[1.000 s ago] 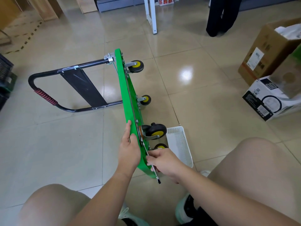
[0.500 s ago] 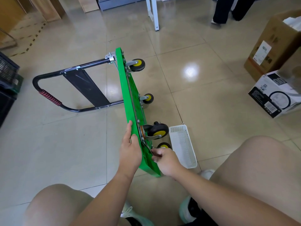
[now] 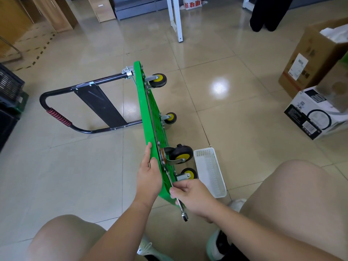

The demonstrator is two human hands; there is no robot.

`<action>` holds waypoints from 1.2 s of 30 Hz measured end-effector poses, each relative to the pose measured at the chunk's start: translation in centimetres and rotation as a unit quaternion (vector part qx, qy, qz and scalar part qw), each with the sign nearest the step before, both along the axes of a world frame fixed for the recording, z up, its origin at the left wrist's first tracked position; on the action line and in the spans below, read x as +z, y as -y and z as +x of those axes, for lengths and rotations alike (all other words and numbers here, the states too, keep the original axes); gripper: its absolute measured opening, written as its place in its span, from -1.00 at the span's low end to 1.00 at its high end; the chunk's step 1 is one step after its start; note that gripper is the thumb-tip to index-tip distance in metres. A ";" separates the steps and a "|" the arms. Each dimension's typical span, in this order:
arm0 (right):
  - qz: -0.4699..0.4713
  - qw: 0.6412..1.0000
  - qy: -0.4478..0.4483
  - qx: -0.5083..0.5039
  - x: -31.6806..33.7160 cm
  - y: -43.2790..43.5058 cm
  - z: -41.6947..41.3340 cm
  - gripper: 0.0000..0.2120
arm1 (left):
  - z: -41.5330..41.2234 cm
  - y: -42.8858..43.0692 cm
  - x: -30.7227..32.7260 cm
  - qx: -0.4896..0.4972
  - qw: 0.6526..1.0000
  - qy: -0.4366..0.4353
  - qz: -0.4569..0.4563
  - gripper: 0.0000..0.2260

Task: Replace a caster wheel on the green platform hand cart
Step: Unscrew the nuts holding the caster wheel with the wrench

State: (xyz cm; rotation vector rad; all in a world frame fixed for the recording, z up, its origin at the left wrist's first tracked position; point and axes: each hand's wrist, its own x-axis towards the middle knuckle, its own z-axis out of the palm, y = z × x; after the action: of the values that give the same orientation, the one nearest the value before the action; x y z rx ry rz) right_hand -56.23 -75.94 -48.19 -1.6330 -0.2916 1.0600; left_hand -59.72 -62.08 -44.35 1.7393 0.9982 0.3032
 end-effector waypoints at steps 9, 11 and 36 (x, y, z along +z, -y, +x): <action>0.013 0.996 -0.073 -0.055 1.9 -1.3 0.1 -0.77 | -0.1 -0.4 -0.6 -0.001 1.000 0.001 0.004 -0.52; 0.014 0.996 -0.066 -0.057 1.9 -1.5 0.2 -0.75 | -0.2 -0.4 -0.6 -0.002 1.000 0.010 0.001 -0.52; -0.076 0.996 0.042 0.027 -2.6 -1.3 1.6 -0.70 | -0.2 -0.5 -0.5 0.003 1.000 -0.007 -0.008 -0.52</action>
State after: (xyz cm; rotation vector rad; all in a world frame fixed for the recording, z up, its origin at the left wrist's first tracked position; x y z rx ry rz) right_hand -54.64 -74.67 -50.74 -1.8187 -0.3186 1.0766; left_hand -59.95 -61.60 -44.81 1.7263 1.0132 0.2861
